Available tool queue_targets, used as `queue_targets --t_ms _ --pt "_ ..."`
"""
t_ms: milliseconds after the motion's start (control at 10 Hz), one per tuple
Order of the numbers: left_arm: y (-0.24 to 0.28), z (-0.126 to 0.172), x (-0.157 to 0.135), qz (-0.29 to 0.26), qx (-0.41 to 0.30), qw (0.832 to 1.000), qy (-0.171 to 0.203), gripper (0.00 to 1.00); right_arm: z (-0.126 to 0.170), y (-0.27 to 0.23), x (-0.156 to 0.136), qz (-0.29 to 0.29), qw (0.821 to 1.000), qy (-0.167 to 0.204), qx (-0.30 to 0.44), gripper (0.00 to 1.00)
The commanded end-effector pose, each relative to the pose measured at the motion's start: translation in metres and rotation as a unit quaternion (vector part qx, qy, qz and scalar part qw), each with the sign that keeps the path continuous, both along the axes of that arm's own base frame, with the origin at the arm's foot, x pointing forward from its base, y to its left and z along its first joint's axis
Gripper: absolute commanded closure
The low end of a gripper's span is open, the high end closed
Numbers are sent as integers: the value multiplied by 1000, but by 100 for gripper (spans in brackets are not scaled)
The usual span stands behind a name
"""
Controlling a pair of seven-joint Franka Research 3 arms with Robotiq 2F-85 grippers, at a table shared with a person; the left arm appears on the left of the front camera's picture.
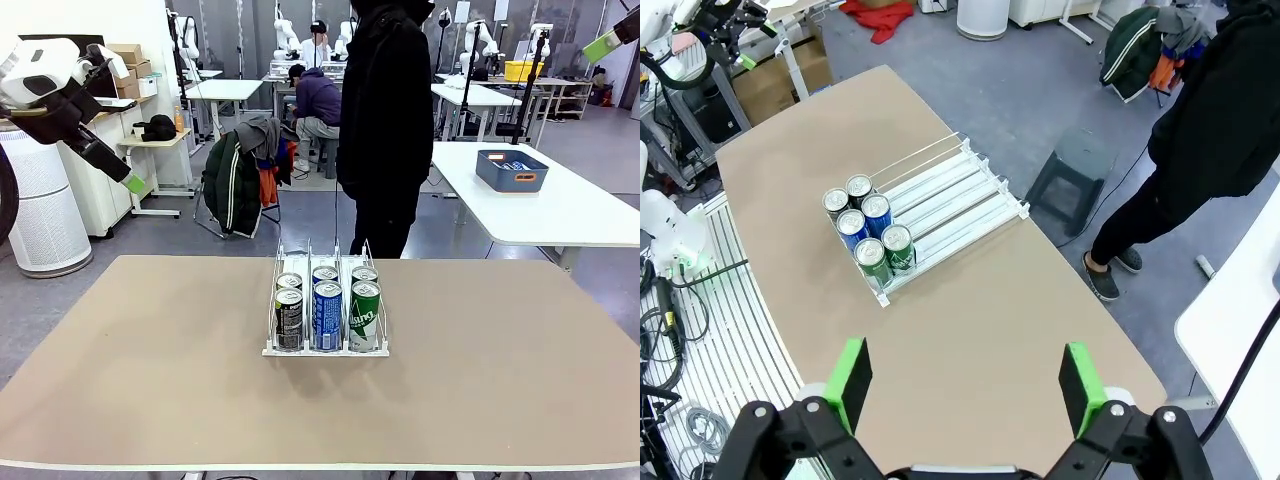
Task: Fill the beverage cans into the dispenser.
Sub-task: Pick up the Sprite handed by the human.
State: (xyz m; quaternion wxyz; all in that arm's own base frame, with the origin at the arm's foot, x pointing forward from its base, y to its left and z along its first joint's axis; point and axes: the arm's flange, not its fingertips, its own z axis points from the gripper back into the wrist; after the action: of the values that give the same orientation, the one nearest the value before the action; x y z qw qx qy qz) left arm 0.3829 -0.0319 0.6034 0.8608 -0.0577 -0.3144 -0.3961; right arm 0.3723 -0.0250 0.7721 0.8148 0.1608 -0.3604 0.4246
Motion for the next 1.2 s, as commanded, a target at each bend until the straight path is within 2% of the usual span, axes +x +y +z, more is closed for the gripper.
queue_targets --t_ms 0,400,500,600,700,800,900,1100 --pt "4 1 3 -11 1 1000 4 0 -1 1 -1 -1 1000 1 0 0" --pt "0 0 0 0 0 1000 0 0 -1 1 -1 -1 1000 1 0 0" --pt "1 17 -4 -30 -10 999 19 0 -1 1 -1 -1 1000 1 0 0" --pt "1 30 -11 -86 -20 996 24 0 -1 1 -1 -1 1000 1 0 0" --pt "1 42 -18 -115 -26 993 31 0 -1 1 -1 -1 1000 1 0 0" --pt "1 53 -25 -129 -32 991 29 0 -1 1 -1 -1 1000 1 0 0" --pt "3 65 -32 -136 -48 989 42 0 -1 1 -1 -1 1000 1 0 0" --pt "7 80 -38 -141 -76 987 32 0 -1 1 -1 -1 1000 1 0 0"
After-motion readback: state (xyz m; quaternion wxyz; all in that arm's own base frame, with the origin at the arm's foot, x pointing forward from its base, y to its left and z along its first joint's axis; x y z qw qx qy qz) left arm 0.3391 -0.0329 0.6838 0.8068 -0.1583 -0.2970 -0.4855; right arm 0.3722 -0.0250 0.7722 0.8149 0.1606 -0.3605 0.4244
